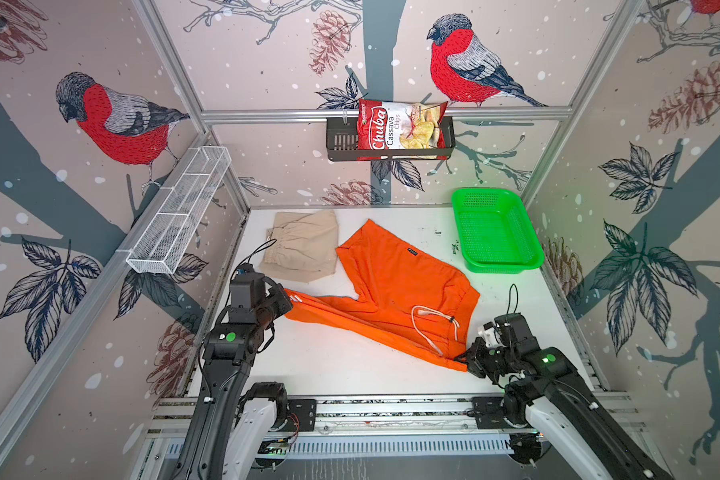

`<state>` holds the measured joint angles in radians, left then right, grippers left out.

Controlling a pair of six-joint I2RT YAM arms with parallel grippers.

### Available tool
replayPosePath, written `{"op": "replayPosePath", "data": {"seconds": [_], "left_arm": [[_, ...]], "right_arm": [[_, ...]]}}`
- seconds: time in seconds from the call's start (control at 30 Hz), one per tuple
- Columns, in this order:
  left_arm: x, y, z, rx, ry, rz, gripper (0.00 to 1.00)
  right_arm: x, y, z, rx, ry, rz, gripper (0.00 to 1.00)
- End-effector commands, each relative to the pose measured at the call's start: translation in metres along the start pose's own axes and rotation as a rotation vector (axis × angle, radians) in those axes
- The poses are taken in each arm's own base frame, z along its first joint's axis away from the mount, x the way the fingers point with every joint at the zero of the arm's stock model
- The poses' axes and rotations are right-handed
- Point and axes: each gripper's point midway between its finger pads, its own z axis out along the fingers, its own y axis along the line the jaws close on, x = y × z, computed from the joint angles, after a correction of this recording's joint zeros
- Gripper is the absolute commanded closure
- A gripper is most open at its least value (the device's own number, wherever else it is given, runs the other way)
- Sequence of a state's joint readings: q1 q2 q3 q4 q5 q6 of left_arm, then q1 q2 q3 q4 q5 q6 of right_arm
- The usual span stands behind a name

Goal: Fold and stack the shorts

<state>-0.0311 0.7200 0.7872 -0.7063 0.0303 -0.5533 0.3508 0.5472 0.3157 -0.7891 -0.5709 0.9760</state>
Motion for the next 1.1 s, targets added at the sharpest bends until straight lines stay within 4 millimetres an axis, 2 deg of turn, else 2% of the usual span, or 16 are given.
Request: {"op": "replayPosePath", "data": {"seconds": [0.0,0.1,0.17,0.3,0.37,0.57,0.67,0.77,0.87,0.93,1.0,1.03,1.07], "left_arm": [[-0.024,-0.006,0.004,0.014,-0.106,-0.009,1.00],[-0.020,-0.007,0.012,0.029,-0.091,-0.061,1.00],[-0.010,-0.004,0.020,0.022,-0.052,-0.104,1.00],[0.009,0.012,0.024,-0.043,0.001,-0.169,1.00],[0.014,0.019,0.023,-0.067,0.002,-0.203,1.00],[0.035,0.034,0.026,-0.098,0.017,-0.318,1.00],[0.047,0.035,0.030,-0.086,0.052,-0.342,1.00],[0.057,0.038,0.033,-0.098,0.083,-0.346,1.00],[0.061,0.039,0.032,-0.099,0.102,-0.346,1.00],[0.064,0.039,0.031,-0.103,0.113,-0.343,0.90],[0.064,0.039,0.030,-0.101,0.117,-0.343,0.76],[0.064,0.038,0.030,-0.099,0.117,-0.345,0.69],[0.062,0.037,0.029,-0.094,0.113,-0.346,0.63]], "right_arm": [[-0.012,-0.030,-0.003,0.153,-0.089,0.078,1.00],[-0.031,-0.015,-0.006,0.120,-0.156,0.065,1.00],[-0.040,-0.009,-0.005,0.115,-0.166,0.053,1.00],[-0.054,-0.021,-0.005,0.213,-0.183,0.043,1.00],[-0.066,-0.019,-0.004,0.221,-0.203,0.030,1.00],[-0.090,0.007,0.018,0.180,-0.165,-0.044,1.00],[-0.098,0.011,0.028,0.234,-0.107,-0.093,1.00],[-0.108,0.006,0.030,0.300,-0.101,-0.117,1.00],[-0.114,-0.007,0.021,0.357,-0.102,-0.099,1.00],[-0.109,-0.019,0.014,0.402,-0.095,-0.080,0.99],[-0.101,-0.027,0.008,0.434,-0.079,-0.065,0.87],[-0.099,-0.031,0.005,0.451,-0.077,-0.055,0.75],[-0.101,-0.025,-0.002,0.441,-0.109,-0.063,0.63]]}}
